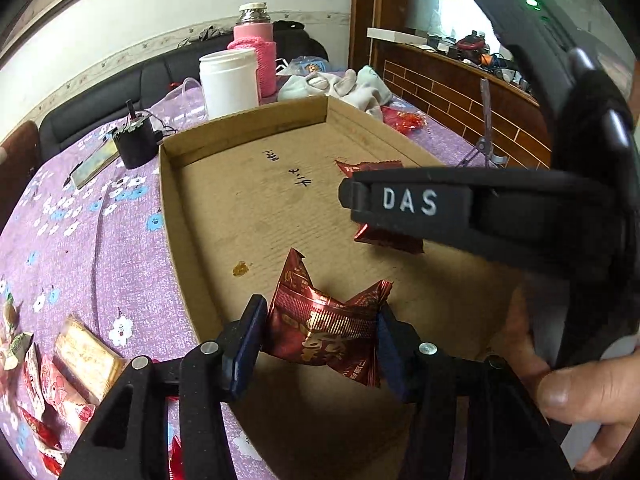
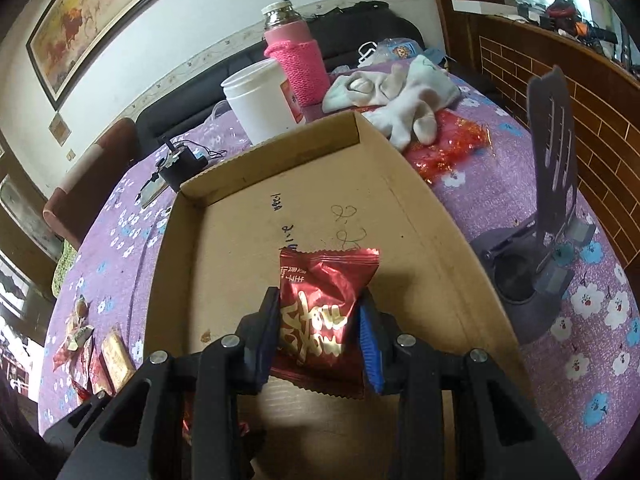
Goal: Organize snacks
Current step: 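Grasp a red foil packet with the right gripper while the left carries its packet to the tray, then release both red packets into the cardboard tray and withdraw both grippers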
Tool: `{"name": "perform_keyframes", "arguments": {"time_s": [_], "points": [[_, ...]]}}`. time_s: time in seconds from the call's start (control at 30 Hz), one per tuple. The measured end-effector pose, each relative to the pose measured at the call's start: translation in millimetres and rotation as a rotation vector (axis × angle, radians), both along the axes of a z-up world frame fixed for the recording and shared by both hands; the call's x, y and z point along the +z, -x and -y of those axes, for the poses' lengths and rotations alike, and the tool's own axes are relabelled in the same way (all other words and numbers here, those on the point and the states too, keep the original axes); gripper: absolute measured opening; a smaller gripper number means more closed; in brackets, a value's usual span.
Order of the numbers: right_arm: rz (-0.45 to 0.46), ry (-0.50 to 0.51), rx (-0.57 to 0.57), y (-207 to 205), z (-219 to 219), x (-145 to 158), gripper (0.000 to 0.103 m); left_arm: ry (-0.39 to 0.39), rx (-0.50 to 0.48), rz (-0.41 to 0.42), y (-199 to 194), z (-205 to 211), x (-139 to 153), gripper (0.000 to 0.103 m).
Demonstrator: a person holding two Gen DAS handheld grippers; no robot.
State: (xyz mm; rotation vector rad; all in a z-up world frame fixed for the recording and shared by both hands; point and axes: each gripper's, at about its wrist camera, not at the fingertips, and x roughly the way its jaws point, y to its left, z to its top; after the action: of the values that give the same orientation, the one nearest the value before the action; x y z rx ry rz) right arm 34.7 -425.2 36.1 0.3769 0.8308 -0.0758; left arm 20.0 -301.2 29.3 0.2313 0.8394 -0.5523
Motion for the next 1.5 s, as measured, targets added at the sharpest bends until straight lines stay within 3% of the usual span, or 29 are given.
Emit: {"name": "perform_keyframes", "arguments": {"time_s": [0.23, 0.33, 0.87, 1.17, 1.5], "points": [[0.005, 0.002, -0.009, 2, -1, 2, 0.039, 0.002, -0.019, 0.027, 10, -1, 3, 0.057], [0.025, -0.007, -0.020, 6, 2, 8, 0.042, 0.015, -0.019, 0.036, 12, -3, 7, 0.067], [0.136, -0.040, -0.045, 24, 6, 35, 0.044, 0.029, 0.081, 0.075, 15, -27, 40, 0.067], [0.164, -0.020, 0.028, 27, -16, 42, 0.044, 0.026, 0.158, 0.074, 28, -76, 47, 0.068], [0.209, 0.043, 0.200, 33, -76, 45, 0.044, 0.051, 0.267, 0.045, 33, -143, 47, 0.068]]}}
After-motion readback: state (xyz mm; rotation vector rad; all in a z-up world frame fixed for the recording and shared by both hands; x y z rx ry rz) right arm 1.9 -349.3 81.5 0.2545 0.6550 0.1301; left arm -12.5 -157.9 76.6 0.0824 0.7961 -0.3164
